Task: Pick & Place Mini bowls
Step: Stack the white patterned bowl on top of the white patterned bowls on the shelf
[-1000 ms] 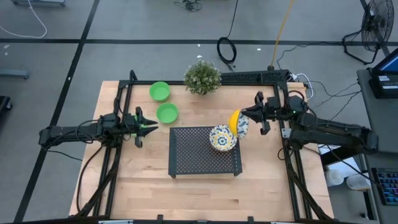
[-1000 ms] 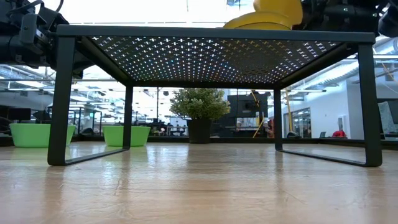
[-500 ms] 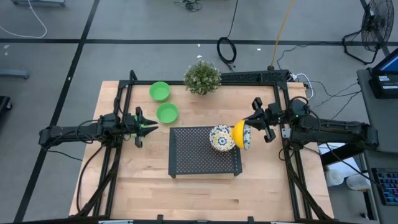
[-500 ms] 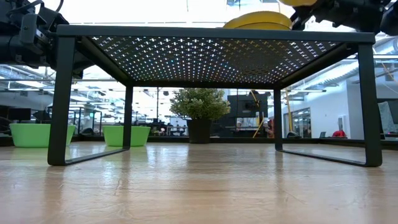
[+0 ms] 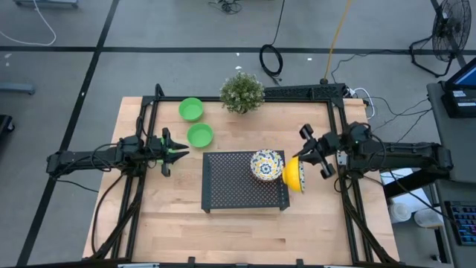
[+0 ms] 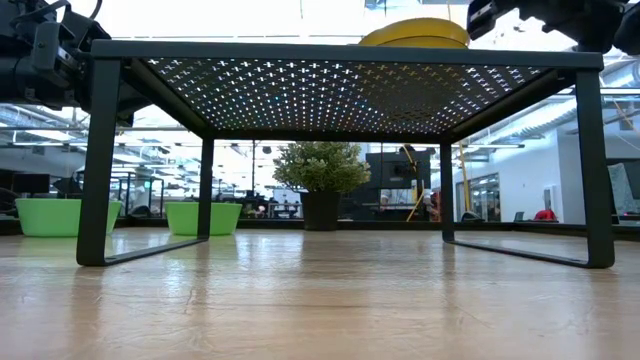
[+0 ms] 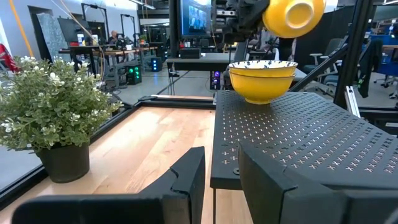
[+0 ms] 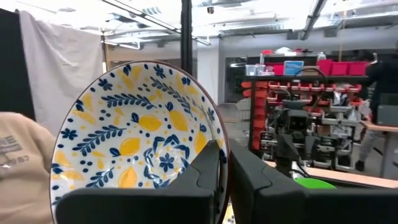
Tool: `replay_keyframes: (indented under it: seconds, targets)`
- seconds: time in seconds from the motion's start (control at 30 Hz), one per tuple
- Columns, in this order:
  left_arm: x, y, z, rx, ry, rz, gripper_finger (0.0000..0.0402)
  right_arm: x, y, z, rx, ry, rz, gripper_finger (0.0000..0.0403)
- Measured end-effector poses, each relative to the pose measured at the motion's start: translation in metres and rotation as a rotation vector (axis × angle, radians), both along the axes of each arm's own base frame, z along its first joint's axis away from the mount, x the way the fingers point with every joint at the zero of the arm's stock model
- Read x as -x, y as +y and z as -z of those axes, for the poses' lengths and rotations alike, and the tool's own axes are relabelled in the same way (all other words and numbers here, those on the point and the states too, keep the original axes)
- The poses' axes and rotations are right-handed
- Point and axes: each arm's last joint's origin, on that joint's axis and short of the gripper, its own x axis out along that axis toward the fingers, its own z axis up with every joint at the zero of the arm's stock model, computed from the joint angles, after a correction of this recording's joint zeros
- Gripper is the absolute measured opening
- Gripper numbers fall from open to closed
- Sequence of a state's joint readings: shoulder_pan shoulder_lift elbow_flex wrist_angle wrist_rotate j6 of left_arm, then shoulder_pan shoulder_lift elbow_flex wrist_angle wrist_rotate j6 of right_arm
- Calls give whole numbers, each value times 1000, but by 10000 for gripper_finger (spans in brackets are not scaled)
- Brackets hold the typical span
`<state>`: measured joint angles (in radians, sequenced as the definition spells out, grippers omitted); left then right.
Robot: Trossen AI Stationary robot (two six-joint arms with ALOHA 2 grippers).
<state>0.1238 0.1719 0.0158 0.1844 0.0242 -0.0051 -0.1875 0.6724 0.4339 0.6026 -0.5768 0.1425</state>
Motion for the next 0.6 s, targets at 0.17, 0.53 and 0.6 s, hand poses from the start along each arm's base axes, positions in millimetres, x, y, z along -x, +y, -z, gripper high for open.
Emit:
replay_keyframes:
  seconds: [0.17,0.53,0.6]
  targets:
    - [0,0,0,0,0,0,99,-2,0,1,0,3,3,11]
    - [0,0,0,0,0,0,99,-15,-3,-11,-48,-95,-20,5]
    - [0,0,0,0,0,0,99,-21,-4,-14,-53,-68,-20,5]
